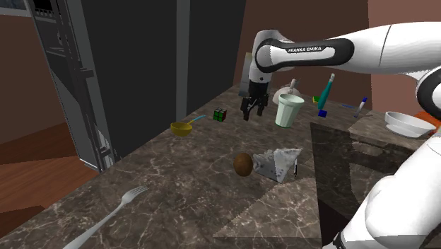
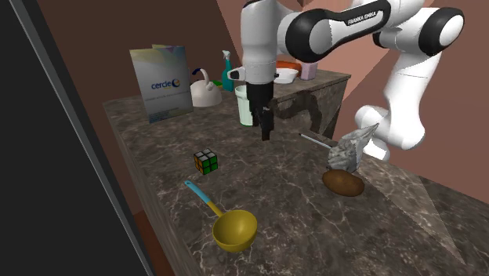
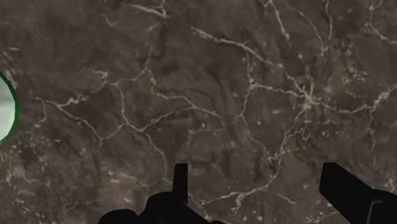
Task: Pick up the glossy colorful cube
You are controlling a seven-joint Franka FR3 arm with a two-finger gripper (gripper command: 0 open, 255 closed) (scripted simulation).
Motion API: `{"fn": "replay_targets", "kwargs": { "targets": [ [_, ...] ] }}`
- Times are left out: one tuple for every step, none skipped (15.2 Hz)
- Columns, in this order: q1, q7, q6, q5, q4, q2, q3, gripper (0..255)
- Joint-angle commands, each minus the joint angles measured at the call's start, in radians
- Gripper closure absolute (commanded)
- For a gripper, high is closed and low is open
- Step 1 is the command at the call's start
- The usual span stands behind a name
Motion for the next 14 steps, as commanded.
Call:
{"fn": "replay_targets", "kwargs": {
  "targets": [
    [0.003,-0.007,0.009,0.002,0.074,0.078,0.002,0],
    [0.004,-0.011,0.007,0.003,0.118,0.117,0.003,0],
    [0.005,-0.014,0.005,0.004,0.163,0.156,0.004,0],
    [0.006,-0.018,0.0,0.005,0.21,0.197,0.005,0],
    [0.007,-0.021,-0.006,0.005,0.259,0.237,0.006,0],
    [0.008,-0.024,-0.013,0.006,0.311,0.279,0.008,0],
    [0.009,-0.028,-0.023,0.006,0.365,0.322,0.009,0],
    [0.01,-0.031,-0.034,0.007,0.423,0.365,0.011,0],
    [0.011,-0.034,-0.048,0.007,0.485,0.411,0.012,0],
    [0.012,-0.037,-0.064,0.007,0.551,0.459,0.014,0],
    [0.014,-0.039,-0.083,0.007,0.623,0.509,0.015,0],
    [0.015,-0.041,-0.099,0.006,0.68,0.548,0.017,0],
    [0.015,-0.041,-0.084,0.006,0.663,0.545,0.017,0],
    [0.015,-0.041,-0.069,0.006,0.645,0.543,0.017,0]
  ]
}}
